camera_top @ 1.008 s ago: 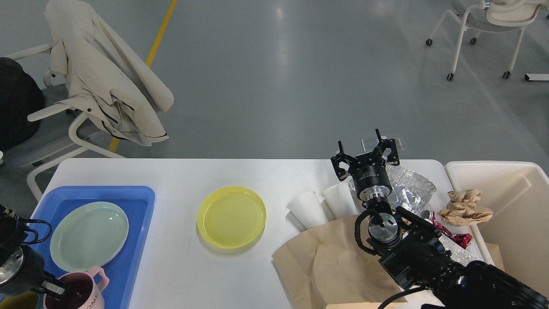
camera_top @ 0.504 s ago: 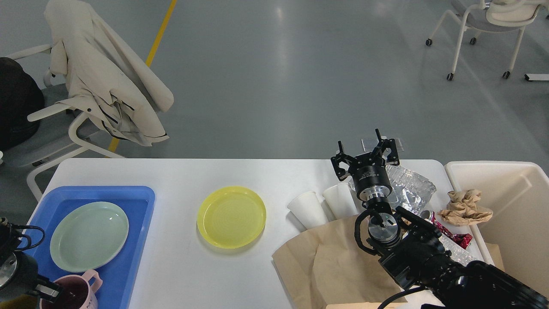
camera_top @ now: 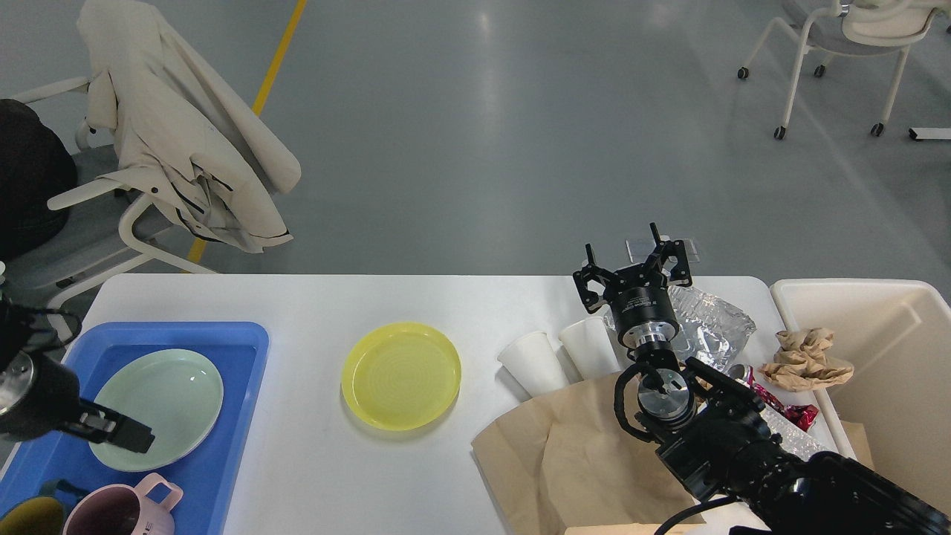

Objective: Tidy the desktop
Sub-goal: 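Raise the left gripper up from the tray, then lower the left gripper to the yellow plate rim and grasp it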

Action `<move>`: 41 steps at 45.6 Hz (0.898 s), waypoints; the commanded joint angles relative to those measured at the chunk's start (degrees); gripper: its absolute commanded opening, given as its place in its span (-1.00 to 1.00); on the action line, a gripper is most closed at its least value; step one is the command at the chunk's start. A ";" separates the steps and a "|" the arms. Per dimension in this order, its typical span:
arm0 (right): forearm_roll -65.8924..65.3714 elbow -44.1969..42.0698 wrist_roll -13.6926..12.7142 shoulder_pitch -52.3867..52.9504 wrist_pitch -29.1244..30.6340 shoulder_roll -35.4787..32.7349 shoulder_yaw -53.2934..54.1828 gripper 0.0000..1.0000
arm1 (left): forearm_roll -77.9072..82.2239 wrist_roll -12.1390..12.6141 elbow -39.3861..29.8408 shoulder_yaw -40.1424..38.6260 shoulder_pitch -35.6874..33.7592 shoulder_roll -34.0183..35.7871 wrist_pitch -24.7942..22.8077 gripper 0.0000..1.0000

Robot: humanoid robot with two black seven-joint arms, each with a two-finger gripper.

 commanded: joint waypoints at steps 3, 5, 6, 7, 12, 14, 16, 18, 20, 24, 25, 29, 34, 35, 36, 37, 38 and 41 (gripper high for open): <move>0.00 0.00 -0.08 0.00 0.00 0.00 0.00 1.00 | -3.52 1.81 3.62 -22.30 -5.61 0.29 -12.05 0.47; 0.00 0.00 0.00 0.00 0.00 0.00 0.00 1.00 | -5.27 3.04 6.25 -27.49 -5.88 -1.37 -12.05 0.47; 0.00 0.00 0.00 0.00 0.00 0.00 0.00 1.00 | -6.33 3.74 7.40 -29.77 -5.88 -2.86 -12.05 0.47; 0.00 0.00 0.00 0.00 0.00 0.00 0.00 1.00 | -7.47 4.44 8.45 -31.97 -5.96 -4.53 -12.05 0.47; 0.00 0.00 0.00 0.00 0.00 0.00 0.00 1.00 | -11.87 8.57 13.03 -36.21 -9.29 -11.21 -12.05 0.47; 0.00 0.00 0.00 0.00 0.00 0.00 0.00 1.00 | -12.05 9.19 14.35 -35.95 -11.67 -13.41 -12.05 0.46; 0.00 0.00 0.00 0.00 0.00 0.00 0.00 1.00 | -12.23 9.28 14.53 -35.51 -12.03 -14.73 -12.05 0.46; 0.00 0.00 0.00 0.00 0.00 0.00 0.00 1.00 | -12.49 9.37 14.44 -34.37 -12.03 -15.79 -12.05 0.46; 0.00 0.00 0.00 0.00 0.00 0.00 0.00 1.00 | -12.58 9.46 14.36 -31.92 -12.03 -16.58 -12.05 0.46; 0.00 0.00 0.00 0.00 0.00 0.00 0.00 1.00 | -13.63 8.41 14.27 -20.34 -13.52 -18.95 -8.05 0.46; 0.00 0.00 0.00 0.00 0.00 0.00 0.00 1.00 | -14.59 8.06 14.18 -16.65 -14.65 -20.09 -5.15 0.46; 0.00 0.00 0.00 0.00 0.00 0.00 0.00 1.00 | -22.57 5.95 13.13 0.83 -20.45 -25.80 4.61 0.46; 0.00 0.00 0.00 0.00 0.00 0.00 0.00 1.00 | -34.18 2.52 11.02 21.85 -24.95 -34.58 16.74 0.46; 0.00 0.00 0.00 0.00 0.00 0.00 0.00 1.00 | -35.68 1.56 10.84 24.75 -25.04 -36.51 19.20 0.46; 0.00 0.00 0.00 0.00 0.00 0.00 0.00 1.00 | -36.91 0.50 10.84 27.04 -24.95 -38.19 21.40 0.46; 0.00 0.00 0.00 0.00 0.00 0.00 0.00 1.00 | -37.88 -0.29 10.84 28.46 -24.77 -39.86 23.25 0.46; 0.00 0.00 0.00 0.00 0.00 0.00 0.00 1.00 | -38.59 -0.82 10.84 29.60 -24.25 -41.09 24.83 0.46; 0.00 0.00 0.00 0.00 0.00 0.00 0.00 1.00 | -40.00 -1.35 10.93 31.11 -21.27 -43.65 28.00 0.46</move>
